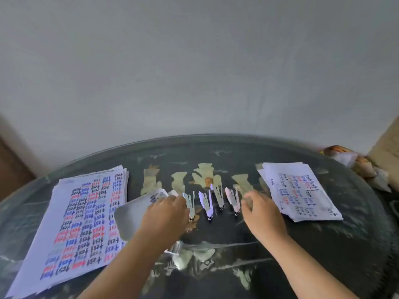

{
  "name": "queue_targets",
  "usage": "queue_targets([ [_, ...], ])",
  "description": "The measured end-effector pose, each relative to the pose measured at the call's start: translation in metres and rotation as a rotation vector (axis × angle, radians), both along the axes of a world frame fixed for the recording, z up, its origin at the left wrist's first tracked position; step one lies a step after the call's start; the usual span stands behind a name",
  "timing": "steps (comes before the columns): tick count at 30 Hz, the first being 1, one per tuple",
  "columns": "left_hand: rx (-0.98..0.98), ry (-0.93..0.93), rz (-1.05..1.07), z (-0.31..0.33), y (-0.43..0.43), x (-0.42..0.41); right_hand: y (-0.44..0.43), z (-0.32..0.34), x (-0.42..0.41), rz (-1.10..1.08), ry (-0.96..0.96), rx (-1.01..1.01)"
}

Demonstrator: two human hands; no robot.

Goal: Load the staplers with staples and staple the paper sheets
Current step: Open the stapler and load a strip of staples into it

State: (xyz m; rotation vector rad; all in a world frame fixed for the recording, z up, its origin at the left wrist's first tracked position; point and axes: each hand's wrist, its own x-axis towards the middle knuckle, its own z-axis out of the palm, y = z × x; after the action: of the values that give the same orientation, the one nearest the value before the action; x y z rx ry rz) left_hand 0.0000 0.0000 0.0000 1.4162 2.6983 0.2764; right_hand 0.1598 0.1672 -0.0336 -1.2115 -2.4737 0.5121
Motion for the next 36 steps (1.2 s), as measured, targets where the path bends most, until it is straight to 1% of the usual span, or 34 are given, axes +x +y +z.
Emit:
queue_targets([
  [1,-0.024,0.005,0.003,-0.019,0.0,0.012,-0.002,-0.018,0.004,-0.024,0.027,-0.015],
  [3,0.052,0.058,-0.013,-0.057,-0.002,0.035,-0.005,-0.047,0.008,-0.072,0.081,-0.009],
  [7,0.287,0.166,-0.052,-0.105,-0.017,0.075,-0.019,-0.08,0.016,-0.111,0.178,-0.011],
  [11,0.303,0.262,-0.032,-0.128,-0.026,0.092,-0.02,-0.086,0.006,-0.14,0.19,-0.003],
  [15,0.284,0.234,0.002,-0.142,-0.026,0.089,-0.008,-0.089,-0.023,-0.181,0.205,-0.021],
  [20,0.307,0.213,0.004,-0.144,-0.025,0.088,0.002,-0.086,-0.044,-0.243,0.069,-0.002],
  [24,0.317,0.235,0.002,-0.147,-0.024,0.087,0.008,-0.092,-0.042,-0.261,0.109,-0.007],
  [28,0.307,0.226,0.015,-0.149,-0.025,0.088,-0.011,-0.091,-0.015,-0.21,0.207,-0.015],
  [30,0.321,0.221,0.007,-0.146,-0.026,0.089,-0.032,-0.086,0.005,-0.128,0.236,-0.014],
  [33,0.401,0.195,0.019,-0.137,-0.034,0.095,-0.075,-0.083,0.04,0.008,0.269,-0.027],
  [34,0.437,0.146,0.056,-0.133,-0.037,0.099,-0.088,-0.084,0.05,0.047,0.286,-0.024],
  [36,0.511,-0.014,0.174,-0.123,-0.049,0.109,-0.11,-0.089,0.065,0.106,0.286,-0.01],
])
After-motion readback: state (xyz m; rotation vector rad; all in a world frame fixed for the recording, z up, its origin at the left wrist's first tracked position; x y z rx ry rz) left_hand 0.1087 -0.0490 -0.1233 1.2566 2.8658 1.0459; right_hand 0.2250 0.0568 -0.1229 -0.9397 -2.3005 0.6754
